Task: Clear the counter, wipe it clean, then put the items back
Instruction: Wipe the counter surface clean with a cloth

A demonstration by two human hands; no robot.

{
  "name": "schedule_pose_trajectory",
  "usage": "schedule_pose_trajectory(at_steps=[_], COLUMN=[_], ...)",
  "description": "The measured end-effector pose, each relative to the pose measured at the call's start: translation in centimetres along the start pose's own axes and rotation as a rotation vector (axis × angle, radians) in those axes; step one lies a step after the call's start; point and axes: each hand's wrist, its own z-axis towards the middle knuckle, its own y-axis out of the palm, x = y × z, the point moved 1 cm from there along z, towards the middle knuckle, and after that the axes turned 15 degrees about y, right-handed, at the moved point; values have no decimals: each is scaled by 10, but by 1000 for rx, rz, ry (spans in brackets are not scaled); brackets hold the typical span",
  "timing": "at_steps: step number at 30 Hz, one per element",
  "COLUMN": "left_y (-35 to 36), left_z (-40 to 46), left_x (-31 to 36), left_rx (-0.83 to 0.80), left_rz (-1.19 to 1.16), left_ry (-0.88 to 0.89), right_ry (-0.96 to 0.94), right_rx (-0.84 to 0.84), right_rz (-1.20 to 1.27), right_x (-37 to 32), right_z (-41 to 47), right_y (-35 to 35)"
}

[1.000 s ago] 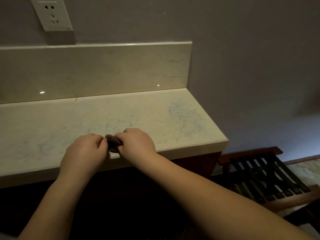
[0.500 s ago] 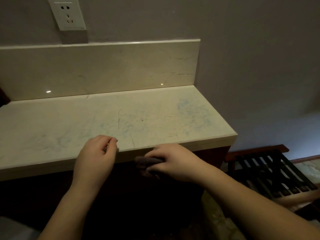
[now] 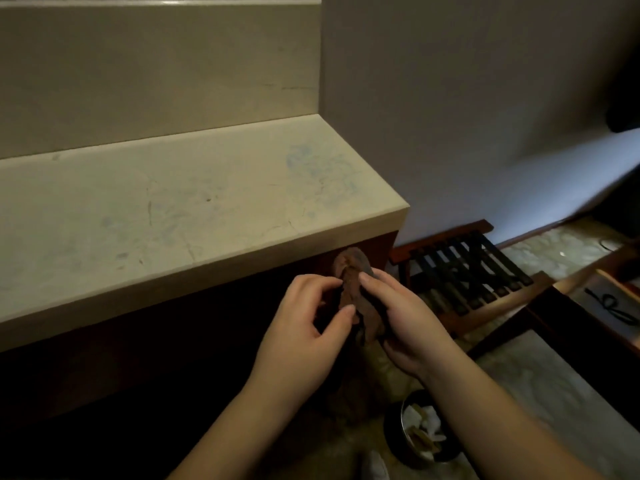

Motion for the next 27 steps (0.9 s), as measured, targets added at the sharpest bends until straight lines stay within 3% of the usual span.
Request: schedule_pose_trajectory(at_steps=[4, 10, 15, 19, 25, 27], left_y=[36, 92, 153, 210, 294, 320], left_z=[12, 35, 55, 73, 108, 120], left_x=[5, 11, 17, 32, 37, 34], left_rx=[-124, -193, -302, -281, -190, -172], left_rz=[-80, -245, -345, -456, -570, -636], left_ry=[-93, -195, -262, -337, -581, -687], right_ry=[-61, -149, -174, -169, -113, -42], right_rx=[65, 210, 279, 303, 391, 350], right_rz=[128, -19, 36, 0, -129, -180], right_x=[0, 1, -4, -16, -35, -36], right_z=[-14, -28, -37, -43, -36, -29], right_y=[-31, -83, -144, -204, -309, -345])
